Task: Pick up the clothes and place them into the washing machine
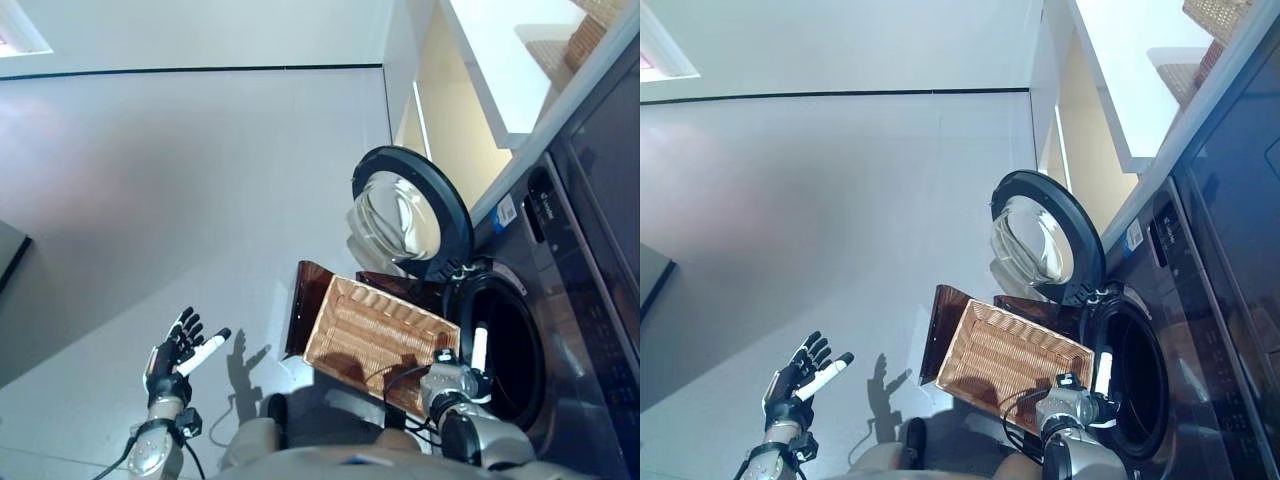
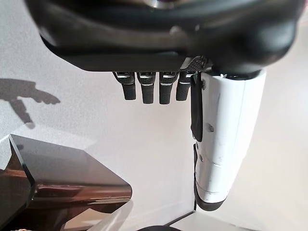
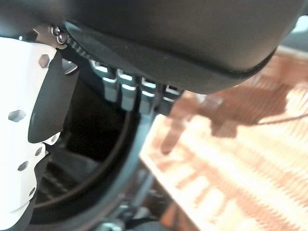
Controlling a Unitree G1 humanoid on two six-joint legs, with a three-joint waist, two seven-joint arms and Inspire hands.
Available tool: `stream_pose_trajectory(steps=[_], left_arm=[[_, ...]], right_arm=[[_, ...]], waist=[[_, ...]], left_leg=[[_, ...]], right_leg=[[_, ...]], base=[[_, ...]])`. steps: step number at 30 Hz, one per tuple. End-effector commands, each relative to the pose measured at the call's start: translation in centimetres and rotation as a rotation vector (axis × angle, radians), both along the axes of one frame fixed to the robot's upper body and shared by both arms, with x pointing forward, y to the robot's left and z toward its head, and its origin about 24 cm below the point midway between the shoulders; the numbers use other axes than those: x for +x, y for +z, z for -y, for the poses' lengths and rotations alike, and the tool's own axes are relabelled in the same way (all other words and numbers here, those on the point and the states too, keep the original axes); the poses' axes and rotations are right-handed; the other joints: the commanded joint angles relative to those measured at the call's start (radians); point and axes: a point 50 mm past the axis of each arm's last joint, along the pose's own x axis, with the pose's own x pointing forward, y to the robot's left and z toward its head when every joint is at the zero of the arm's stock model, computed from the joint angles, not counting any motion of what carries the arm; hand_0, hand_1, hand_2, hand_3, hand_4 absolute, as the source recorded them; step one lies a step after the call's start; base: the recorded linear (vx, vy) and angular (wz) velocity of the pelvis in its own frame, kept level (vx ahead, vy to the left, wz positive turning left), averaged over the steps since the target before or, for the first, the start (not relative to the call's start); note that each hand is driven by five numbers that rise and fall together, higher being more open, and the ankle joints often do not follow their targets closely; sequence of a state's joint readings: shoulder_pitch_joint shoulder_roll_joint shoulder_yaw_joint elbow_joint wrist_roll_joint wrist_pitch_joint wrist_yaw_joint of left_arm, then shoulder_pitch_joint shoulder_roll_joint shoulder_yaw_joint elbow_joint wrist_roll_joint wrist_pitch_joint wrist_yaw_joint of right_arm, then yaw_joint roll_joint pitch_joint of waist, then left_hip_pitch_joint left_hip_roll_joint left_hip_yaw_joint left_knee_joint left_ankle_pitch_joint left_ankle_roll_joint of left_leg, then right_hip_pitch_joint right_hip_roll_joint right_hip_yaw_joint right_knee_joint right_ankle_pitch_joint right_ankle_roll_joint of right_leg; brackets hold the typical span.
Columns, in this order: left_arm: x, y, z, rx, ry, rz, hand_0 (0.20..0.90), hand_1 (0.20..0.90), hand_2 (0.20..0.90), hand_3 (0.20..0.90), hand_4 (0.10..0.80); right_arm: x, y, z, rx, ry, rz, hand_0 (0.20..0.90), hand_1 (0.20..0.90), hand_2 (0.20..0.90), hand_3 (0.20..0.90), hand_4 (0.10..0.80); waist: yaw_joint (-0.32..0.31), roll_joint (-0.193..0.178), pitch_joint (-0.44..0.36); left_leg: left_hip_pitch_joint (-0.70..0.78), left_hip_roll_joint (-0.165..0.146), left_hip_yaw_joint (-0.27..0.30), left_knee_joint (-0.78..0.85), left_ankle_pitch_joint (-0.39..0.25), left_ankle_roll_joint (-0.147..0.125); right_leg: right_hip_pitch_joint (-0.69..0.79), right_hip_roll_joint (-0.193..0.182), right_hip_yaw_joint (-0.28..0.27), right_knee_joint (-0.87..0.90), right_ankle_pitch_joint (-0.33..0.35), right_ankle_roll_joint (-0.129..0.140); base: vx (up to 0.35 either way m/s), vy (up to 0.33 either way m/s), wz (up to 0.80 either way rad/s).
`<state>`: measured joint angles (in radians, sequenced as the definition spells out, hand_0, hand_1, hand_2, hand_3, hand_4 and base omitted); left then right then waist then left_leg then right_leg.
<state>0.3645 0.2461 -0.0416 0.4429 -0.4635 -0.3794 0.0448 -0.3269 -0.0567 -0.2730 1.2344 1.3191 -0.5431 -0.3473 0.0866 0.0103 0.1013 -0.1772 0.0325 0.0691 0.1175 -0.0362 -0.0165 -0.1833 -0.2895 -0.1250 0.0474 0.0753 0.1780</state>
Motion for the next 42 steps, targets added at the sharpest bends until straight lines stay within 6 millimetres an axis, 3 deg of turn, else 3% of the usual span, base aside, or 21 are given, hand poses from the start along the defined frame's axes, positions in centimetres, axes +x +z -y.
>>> stream_pose_trajectory(steps=[1, 8, 12, 15, 16, 19, 23, 30, 42], left_arm=[[1.0, 2.8, -1.6, 0.075, 0.035, 0.164, 0.900, 0.900, 0.900, 0.900, 0.800], [1.0, 2.4, -1.2, 0.066, 0.038, 0.153, 0.900, 0.900, 0.900, 0.900, 0.800], [1.0, 2.1, -1.1, 0.068, 0.040, 0.134, 0.900, 0.900, 0.900, 0.900, 0.800], [0.7, 1.3, -1.3, 0.095, 0.039, 0.086, 0.900, 0.900, 0.900, 0.900, 0.800], [0.5, 0.8, -1.6, 0.115, 0.041, 0.052, 0.900, 0.900, 0.900, 0.900, 0.800], [0.4, 0.0, -1.6, 0.135, 0.032, 0.005, 0.900, 0.900, 0.900, 0.900, 0.800], [0.1, -0.8, -1.9, 0.154, 0.033, -0.049, 0.900, 0.900, 0.900, 0.900, 0.800], [0.4, -1.7, -1.7, 0.179, 0.020, -0.099, 0.900, 0.900, 0.900, 0.900, 0.800], [1.1, -2.2, -0.7, 0.206, -0.050, -0.121, 0.900, 0.900, 0.900, 0.900, 0.800]], right_arm=[[0.7, 0.8, 0.6, -0.085, 0.041, 0.024, 0.900, 0.900, 0.900, 0.900, 0.800], [-0.5, -0.6, -1.3, -0.065, 0.185, -0.062, 0.900, 0.900, 0.900, 0.900, 0.800], [0.1, -0.4, -1.4, -0.115, 0.326, -0.087, 0.900, 0.900, 0.900, 0.900, 0.800], [0.6, 0.1, -0.6, -0.223, 0.494, -0.135, 0.900, 0.900, 0.900, 0.900, 0.800], [0.7, 0.1, -0.4, -0.313, 0.670, -0.200, 0.900, 0.900, 0.900, 0.900, 0.800], [0.2, -0.1, 0.6, -0.409, 0.832, -0.303, 0.900, 0.900, 0.900, 0.900, 0.800], [-0.4, -0.2, 1.2, -0.453, 0.884, -0.346, 0.900, 0.900, 0.900, 0.900, 0.800], [-0.8, -0.2, 0.7, -0.605, 1.142, -0.394, 0.900, 0.900, 0.900, 0.900, 0.800], [-3.6, -1.0, 0.5, -0.672, 1.297, -0.453, 0.900, 0.900, 0.900, 0.900, 0.800]], waist=[[0.022, 0.002, 0.012], [0.024, -0.010, -0.021], [0.027, -0.021, -0.038], [0.025, -0.037, -0.048], [0.025, -0.049, -0.058], [0.022, -0.063, -0.072], [0.012, -0.073, -0.094], [-0.005, -0.088, -0.115], [-0.029, -0.088, -0.143]], left_leg=[[-0.010, 0.016, -0.031, -0.097, 0.072, -0.028], [0.019, 0.016, -0.032, -0.147, 0.089, -0.033], [0.051, 0.025, -0.028, -0.180, 0.100, -0.039], [0.070, 0.033, -0.028, -0.188, 0.104, -0.042], [0.080, 0.039, -0.028, -0.191, 0.104, -0.045], [0.095, 0.048, -0.029, -0.196, 0.104, -0.048], [0.109, 0.056, -0.030, -0.205, 0.105, -0.052], [0.131, 0.069, -0.030, -0.205, 0.102, -0.054], [0.142, 0.072, -0.038, -0.205, 0.104, -0.058]], right_leg=[[0.027, -0.066, -0.023, 0.040, 0.020, 0.030], [0.047, -0.064, -0.035, 0.018, 0.035, 0.036], [0.072, -0.058, -0.046, 0.003, 0.043, 0.039], [0.091, -0.047, -0.051, -0.008, 0.053, 0.040], [0.099, -0.041, -0.055, -0.013, 0.058, 0.042], [0.113, -0.031, -0.058, -0.021, 0.064, 0.043], [0.127, -0.020, -0.061, -0.031, 0.063, 0.044], [0.148, -0.001, -0.060, -0.035, 0.055, 0.040], [0.163, 0.009, -0.071, -0.033, 0.048, 0.039]], base=[[0.000, 0.000, 0.00], [0.048, 0.003, 0.01], [0.048, -0.011, 0.04], [0.045, -0.029, -0.01], [0.053, -0.046, -0.05], [0.042, -0.028, -0.05], [0.045, -0.028, -0.03], [0.008, -0.011, -0.06], [-0.019, 0.002, -0.01]])
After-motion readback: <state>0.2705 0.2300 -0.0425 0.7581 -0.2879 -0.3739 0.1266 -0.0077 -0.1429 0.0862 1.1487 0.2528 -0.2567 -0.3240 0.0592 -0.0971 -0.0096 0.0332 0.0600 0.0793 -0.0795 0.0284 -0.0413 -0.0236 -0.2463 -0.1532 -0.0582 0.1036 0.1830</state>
